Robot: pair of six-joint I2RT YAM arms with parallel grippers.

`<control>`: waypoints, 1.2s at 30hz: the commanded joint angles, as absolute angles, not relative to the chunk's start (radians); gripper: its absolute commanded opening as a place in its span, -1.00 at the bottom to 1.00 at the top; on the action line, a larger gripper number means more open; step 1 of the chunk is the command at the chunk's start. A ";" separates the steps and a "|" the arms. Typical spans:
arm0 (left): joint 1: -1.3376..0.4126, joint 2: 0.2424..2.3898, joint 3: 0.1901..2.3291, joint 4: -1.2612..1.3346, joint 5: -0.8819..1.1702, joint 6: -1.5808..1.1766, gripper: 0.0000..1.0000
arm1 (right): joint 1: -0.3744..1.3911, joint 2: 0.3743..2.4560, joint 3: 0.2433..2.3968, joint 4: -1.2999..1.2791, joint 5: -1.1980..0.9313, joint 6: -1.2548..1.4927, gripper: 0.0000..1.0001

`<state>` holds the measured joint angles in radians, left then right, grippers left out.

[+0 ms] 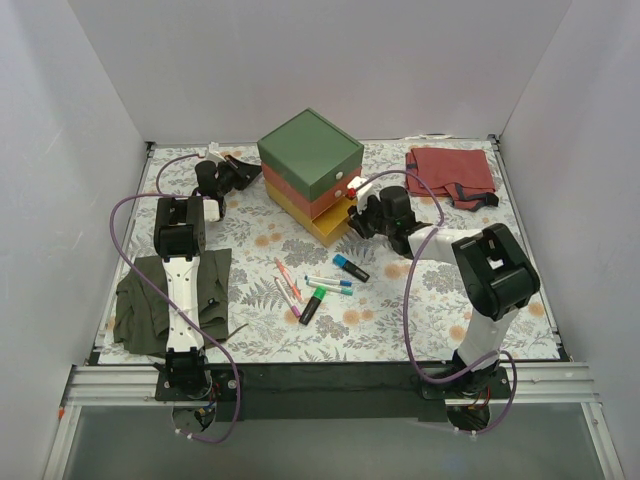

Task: Sort the stationery into containers
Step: Open the drawer in the storage box.

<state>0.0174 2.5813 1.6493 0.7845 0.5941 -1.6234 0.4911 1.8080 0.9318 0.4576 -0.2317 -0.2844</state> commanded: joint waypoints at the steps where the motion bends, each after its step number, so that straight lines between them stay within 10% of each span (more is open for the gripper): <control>1: 0.015 2.559 1.672 0.729 0.575 -1.554 -0.82 | 0.495 1.715 0.874 0.433 -0.244 -0.299 -0.70; 9: 0.015 2.550 1.681 0.650 0.548 -1.516 -0.40 | 0.491 1.612 0.759 0.422 -0.250 -0.296 -0.71; 15: 0.015 2.514 1.675 0.603 0.545 -1.491 0.06 | 0.491 1.614 0.781 0.425 -0.284 -0.304 0.30; 27: 0.110 2.099 1.496 0.230 0.341 -1.231 0.36 | 0.488 1.388 0.848 0.042 -0.395 -0.391 0.22; 36: 0.133 1.800 1.356 0.080 0.319 -0.910 0.37 | 0.489 1.624 1.094 -0.350 -0.589 -0.577 -0.06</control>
